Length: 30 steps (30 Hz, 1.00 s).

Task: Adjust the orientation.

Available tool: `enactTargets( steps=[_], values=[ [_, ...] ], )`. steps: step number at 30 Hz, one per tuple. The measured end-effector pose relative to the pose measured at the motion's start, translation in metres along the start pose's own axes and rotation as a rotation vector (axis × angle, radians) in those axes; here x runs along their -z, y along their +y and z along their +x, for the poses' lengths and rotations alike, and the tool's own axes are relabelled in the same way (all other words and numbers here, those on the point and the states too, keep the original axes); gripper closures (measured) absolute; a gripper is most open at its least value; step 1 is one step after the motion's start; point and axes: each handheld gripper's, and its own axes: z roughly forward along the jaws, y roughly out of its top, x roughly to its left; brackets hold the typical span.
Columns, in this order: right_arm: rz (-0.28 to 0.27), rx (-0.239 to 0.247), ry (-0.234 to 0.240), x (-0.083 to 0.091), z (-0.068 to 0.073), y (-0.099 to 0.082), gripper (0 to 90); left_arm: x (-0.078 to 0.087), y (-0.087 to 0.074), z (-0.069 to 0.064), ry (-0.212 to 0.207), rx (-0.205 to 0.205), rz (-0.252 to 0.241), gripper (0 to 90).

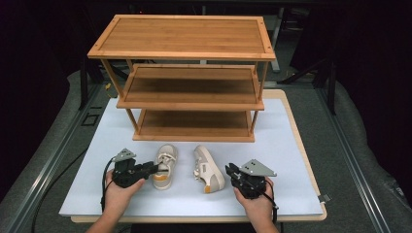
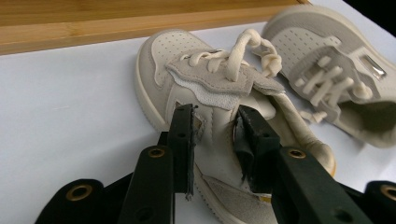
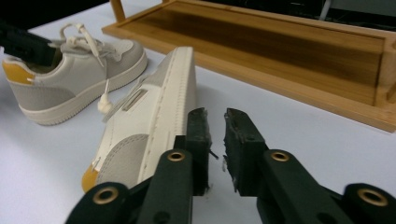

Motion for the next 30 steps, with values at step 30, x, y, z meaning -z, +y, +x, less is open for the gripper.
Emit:
enactTargets(
  steps=[30],
  values=[
    [0.066,0.045,0.02,-0.012,0.012,0.004,90.0,-0.001,-0.006,-0.008,-0.025,-0.01,-0.021,66.6]
  ],
)
